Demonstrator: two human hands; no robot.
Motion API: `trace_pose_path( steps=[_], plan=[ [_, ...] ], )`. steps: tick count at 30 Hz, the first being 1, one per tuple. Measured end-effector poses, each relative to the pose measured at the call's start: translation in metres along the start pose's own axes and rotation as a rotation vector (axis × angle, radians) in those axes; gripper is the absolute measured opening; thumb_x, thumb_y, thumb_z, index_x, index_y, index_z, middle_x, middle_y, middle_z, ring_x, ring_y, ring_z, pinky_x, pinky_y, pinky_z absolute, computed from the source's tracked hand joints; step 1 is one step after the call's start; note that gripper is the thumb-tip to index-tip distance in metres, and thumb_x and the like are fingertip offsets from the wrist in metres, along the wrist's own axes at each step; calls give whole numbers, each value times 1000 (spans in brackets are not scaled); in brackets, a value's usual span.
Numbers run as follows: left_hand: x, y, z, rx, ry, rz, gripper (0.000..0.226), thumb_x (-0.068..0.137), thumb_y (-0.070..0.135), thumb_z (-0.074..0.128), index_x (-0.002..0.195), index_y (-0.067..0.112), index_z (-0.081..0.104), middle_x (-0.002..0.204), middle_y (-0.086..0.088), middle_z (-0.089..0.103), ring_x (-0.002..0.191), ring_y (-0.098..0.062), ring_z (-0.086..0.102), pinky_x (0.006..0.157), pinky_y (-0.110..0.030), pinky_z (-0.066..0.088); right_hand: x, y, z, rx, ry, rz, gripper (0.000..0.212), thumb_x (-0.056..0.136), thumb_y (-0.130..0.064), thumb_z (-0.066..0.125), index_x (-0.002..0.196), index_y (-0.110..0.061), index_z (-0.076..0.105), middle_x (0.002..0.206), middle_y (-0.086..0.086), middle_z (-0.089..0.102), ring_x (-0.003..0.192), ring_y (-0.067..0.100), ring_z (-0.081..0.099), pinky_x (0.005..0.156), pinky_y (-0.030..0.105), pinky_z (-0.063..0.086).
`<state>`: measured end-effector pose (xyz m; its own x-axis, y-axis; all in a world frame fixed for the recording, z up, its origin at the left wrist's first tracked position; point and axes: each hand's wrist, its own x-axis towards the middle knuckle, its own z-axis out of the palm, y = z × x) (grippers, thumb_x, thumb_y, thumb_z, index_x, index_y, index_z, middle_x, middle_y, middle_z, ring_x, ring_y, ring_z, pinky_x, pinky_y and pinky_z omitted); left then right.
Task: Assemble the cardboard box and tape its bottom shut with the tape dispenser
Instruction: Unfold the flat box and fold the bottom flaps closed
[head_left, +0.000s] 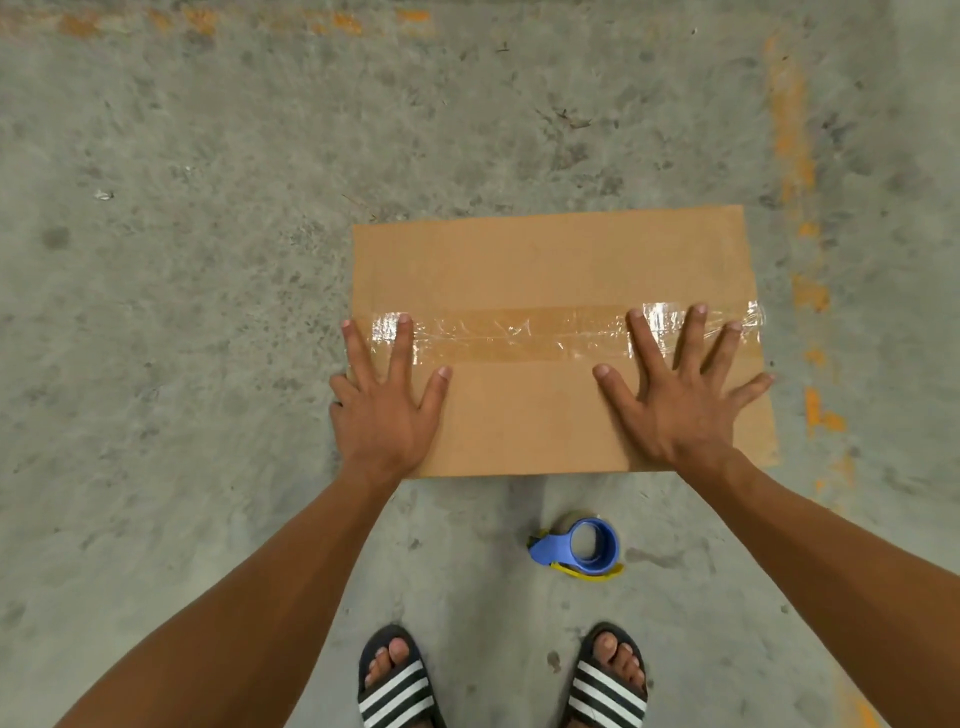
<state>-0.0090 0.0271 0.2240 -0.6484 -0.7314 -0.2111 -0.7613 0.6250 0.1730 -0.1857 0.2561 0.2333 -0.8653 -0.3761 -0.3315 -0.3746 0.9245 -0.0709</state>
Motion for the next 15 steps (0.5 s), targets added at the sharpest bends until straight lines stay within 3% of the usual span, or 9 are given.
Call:
trace_pose_path(
  steps=[7,10,12,13,15],
  plan=[
    [7,-21,1,0,70,19,72,90,75,23,153,47,2,164,-13,-6,113,-46,44,83,-53,47,-3,-20,13,89,12,-20,72,81,-84,11,144,-57,-10,160,5,-23,143,36,-29,100,78,-11],
    [4,-16,0,-44,61,-16,71,90,76,21,153,48,3,165,-11,-9,119,-46,40,88,-55,44,-19,-33,13,159,150,-97,63,93,-62,31,150,-40,16,163,11,1,148,36,-7,106,74,-4],
    [3,-15,3,-63,70,-10,72,89,77,20,153,48,3,165,-9,-10,124,-47,37,92,-56,42,-47,-50,27,234,370,-317,51,90,-39,49,139,-28,40,150,15,34,138,36,25,108,66,15],
    [5,-15,4,-70,77,-6,72,89,78,20,153,49,4,165,-8,-10,127,-48,34,94,-57,40,-63,-60,37,292,464,-480,44,86,-31,56,129,-25,47,136,15,48,125,35,39,103,58,27],
    [3,-18,3,-85,83,-25,72,88,79,21,152,49,6,165,-7,-8,132,-50,31,100,-60,38,-94,-69,66,392,493,-811,31,81,-18,63,112,-18,57,109,12,60,99,32,52,83,45,38]
  ],
)
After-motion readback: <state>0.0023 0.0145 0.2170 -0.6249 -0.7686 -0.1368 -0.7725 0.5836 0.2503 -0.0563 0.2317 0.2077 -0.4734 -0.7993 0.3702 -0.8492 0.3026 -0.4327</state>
